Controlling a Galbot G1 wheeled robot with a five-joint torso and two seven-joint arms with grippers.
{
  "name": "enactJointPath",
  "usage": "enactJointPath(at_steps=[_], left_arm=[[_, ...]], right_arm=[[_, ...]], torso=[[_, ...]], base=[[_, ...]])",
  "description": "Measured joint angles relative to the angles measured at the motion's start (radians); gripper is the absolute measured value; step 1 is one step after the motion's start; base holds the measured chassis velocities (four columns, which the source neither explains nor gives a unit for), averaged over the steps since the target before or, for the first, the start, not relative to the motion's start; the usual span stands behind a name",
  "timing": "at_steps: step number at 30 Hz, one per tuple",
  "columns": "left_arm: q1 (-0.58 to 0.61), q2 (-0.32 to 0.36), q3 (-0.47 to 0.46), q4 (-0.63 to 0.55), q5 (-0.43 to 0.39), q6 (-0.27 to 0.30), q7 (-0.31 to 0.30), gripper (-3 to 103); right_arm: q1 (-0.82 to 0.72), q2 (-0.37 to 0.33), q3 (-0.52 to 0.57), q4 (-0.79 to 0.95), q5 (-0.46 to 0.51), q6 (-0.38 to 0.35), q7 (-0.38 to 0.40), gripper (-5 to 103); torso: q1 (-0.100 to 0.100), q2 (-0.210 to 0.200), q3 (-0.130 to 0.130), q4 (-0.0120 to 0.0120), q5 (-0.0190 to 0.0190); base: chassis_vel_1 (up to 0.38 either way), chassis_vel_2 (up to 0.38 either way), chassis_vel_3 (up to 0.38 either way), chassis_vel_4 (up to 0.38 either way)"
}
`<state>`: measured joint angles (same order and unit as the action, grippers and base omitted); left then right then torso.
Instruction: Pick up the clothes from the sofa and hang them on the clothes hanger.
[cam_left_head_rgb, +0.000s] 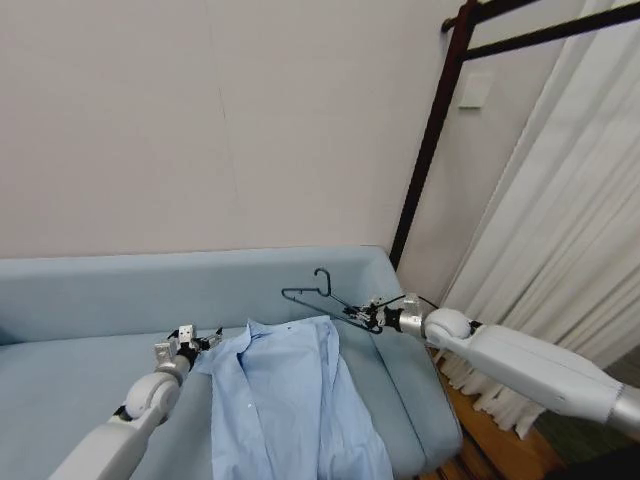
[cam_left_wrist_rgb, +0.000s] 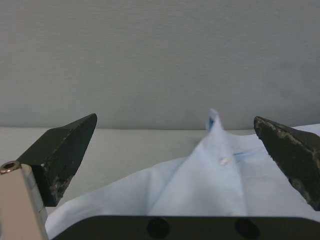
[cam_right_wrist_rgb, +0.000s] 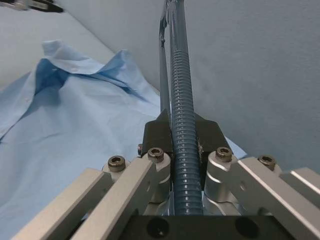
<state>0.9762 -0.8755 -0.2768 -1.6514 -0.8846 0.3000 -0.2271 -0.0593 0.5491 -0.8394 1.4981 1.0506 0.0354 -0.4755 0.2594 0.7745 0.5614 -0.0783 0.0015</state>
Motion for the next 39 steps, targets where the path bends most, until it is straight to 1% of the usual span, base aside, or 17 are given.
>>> enactJointPath(at_steps=[4, 5, 8, 9, 12, 15, 22, 25, 26, 27, 28, 31, 32, 33, 34, 37, 39], left_arm=[[-0.073, -0.02, 0.08, 0.058, -0.002, 0.001, 0.014, 100], [-0.125, -0.045, 0.142, 0.11, -0.002, 0.001, 0.018, 100], [-0.202, -0.101, 0.214, 0.205, 0.001, 0.001, 0.021, 100], [-0.202, -0.101, 0.214, 0.205, 0.001, 0.001, 0.021, 100], [-0.253, -0.156, 0.25, 0.288, 0.012, 0.001, 0.017, 100], [-0.296, -0.213, 0.282, 0.37, 0.032, 0.001, -0.013, 100], [-0.316, -0.255, 0.289, 0.421, 0.051, 0.001, -0.039, 103], [-0.315, -0.248, 0.289, 0.422, 0.057, 0.018, -0.019, 92], [-0.315, -0.248, 0.289, 0.422, 0.057, 0.018, -0.019, 92], [-0.313, -0.244, 0.289, 0.423, 0.058, 0.02, -0.012, 86], [-0.312, -0.241, 0.289, 0.423, 0.058, 0.021, -0.007, 86], [-0.308, -0.232, 0.289, 0.445, 0.07, 0.024, 0.016, 70], [-0.308, -0.232, 0.289, 0.445, 0.07, 0.024, 0.016, 70], [-0.308, -0.232, 0.289, 0.451, 0.074, 0.024, 0.016, 65], [-0.307, -0.232, 0.289, 0.455, 0.077, 0.024, 0.016, 65], [-0.301, -0.233, 0.286, 0.454, 0.083, 0.021, 0.01, 48], [-0.3, -0.233, 0.286, 0.453, 0.084, 0.02, 0.009, 48]], right_arm=[[-0.014, -0.001, 0.006, -0.003, -0.005, 0.021, -0.029, 8], [-0.024, -0.003, 0.01, -0.007, -0.016, 0.033, -0.038, 8], [-0.043, -0.005, 0.021, -0.018, -0.033, 0.053, -0.041, 8], [-0.043, -0.005, 0.021, -0.018, -0.033, 0.053, -0.041, 8], [-0.061, -0.01, 0.038, -0.012, -0.036, 0.056, -0.034, 8], [-0.077, -0.017, 0.058, 0.0, -0.037, 0.055, -0.016, 8], [-0.082, -0.013, 0.066, 0.001, -0.04, 0.055, 0.018, 8], [-0.086, -0.006, 0.066, 0.005, -0.039, 0.064, 0.041, 8], [-0.086, -0.006, 0.066, 0.005, -0.039, 0.064, 0.041, 8], [-0.087, -0.004, 0.066, 0.006, -0.039, 0.066, 0.045, 8], [-0.087, -0.003, 0.066, 0.007, -0.039, 0.067, 0.046, 8], [-0.088, -0.002, 0.066, 0.017, -0.037, 0.067, 0.054, 8], [-0.088, -0.002, 0.066, 0.017, -0.037, 0.067, 0.054, 8], [-0.088, -0.002, 0.066, 0.017, -0.037, 0.067, 0.054, 8], [-0.088, -0.003, 0.066, 0.017, -0.037, 0.067, 0.055, 8], [-0.089, -0.012, 0.064, 0.02, -0.034, 0.068, 0.058, 8], [-0.089, -0.014, 0.063, 0.021, -0.033, 0.068, 0.058, 8]], torso=[[0.0, 0.0, 0.0, 0.0001, 0.0001], [0.0, 0.0, 0.0, 0.0002, 0.0], [0.0, 0.0, 0.0, 0.0002, 0.0003], [0.0, 0.0, 0.0, 0.0002, 0.0003], [0.0, 0.0, 0.0, 0.0002, -0.0001], [0.0, 0.0, 0.0, 0.0002, 0.0], [0.0, 0.0, 0.0, 0.0004, 0.0], [0.0, 0.0, 0.0, 0.0005, 0.0], [0.0, 0.0, 0.0, 0.0005, 0.0], [0.0, 0.0, 0.0, 0.0005, 0.0], [0.0, 0.0, 0.0, 0.0005, 0.0], [0.0, 0.0, 0.0, 0.0006, 0.0], [0.0, 0.0, 0.0, 0.0006, 0.0], [0.0, 0.0, 0.0, 0.0007, -0.0001], [0.0, 0.0, 0.0, 0.0006, 0.0], [0.0, 0.0, 0.0, 0.0003, -0.0001], [0.0, 0.0, 0.0, 0.0003, -0.0001]], base=[[0.0, 0.0, 0.0, 0.0], [0.0, 0.0, 0.0, 0.0], [0.0, 0.0, 0.0, 0.0], [0.0, 0.0, 0.0, 0.0], [0.0, 0.0, 0.0, 0.0], [0.0, 0.0, 0.0, 0.0], [0.0, 0.0, 0.0, 0.0], [0.0, 0.0, 0.0, 0.0], [0.0, 0.0, 0.0, 0.0], [0.0, 0.0, 0.0, 0.0], [0.0, 0.0, 0.0, 0.0], [0.0, 0.0, 0.0, 0.0], [0.0, 0.0, 0.0, 0.0], [0.0, 0.0, 0.0, 0.0], [0.0, 0.0, 0.0, 0.0], [0.0, 0.0, 0.0, 0.0], [0.0, 0.0, 0.0, 0.0]])
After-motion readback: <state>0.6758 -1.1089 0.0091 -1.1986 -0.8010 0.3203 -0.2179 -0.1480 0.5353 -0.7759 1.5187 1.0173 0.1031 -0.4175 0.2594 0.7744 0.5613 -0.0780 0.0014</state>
